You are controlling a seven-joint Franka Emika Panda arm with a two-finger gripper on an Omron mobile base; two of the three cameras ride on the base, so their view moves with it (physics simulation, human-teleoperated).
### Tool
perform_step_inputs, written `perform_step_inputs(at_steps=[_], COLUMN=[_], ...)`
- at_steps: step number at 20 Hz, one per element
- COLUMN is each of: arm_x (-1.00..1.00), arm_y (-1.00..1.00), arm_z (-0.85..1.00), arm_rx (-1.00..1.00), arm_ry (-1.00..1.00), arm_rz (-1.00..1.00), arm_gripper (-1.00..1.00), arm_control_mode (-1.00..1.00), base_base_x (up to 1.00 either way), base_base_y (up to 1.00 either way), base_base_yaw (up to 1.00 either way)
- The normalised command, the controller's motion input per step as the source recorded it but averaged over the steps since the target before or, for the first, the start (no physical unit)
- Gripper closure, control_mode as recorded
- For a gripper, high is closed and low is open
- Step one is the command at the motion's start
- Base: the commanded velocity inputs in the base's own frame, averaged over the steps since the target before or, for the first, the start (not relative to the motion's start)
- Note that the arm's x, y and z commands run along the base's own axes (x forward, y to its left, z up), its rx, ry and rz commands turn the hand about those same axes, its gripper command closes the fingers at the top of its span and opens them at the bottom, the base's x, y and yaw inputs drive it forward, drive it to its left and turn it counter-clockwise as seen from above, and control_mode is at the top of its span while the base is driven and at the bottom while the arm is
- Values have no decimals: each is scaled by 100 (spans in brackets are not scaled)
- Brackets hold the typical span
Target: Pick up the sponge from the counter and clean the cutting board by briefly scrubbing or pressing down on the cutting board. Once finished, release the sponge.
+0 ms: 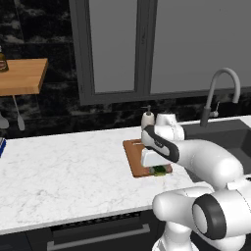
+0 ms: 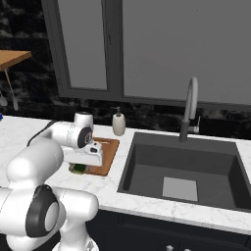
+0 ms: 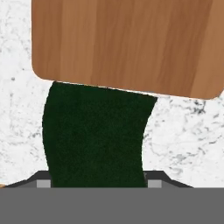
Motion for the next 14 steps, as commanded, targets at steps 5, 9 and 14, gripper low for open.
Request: perform_step_inputs(at_steps=[5,9,14], arm_x=[31,44,18], arm_y=[17,15,9], arm_z=[43,4,-34], arm_rx=[0,0,0], arm_ry=[0,0,0], arm_rz=[0,0,0], arm_gripper=[100,100,100], arm_control_mode=[-100,-100,-100], base_base_x=[0,0,0], base_base_y=[0,0,0], base_base_yaw=[0,0,0])
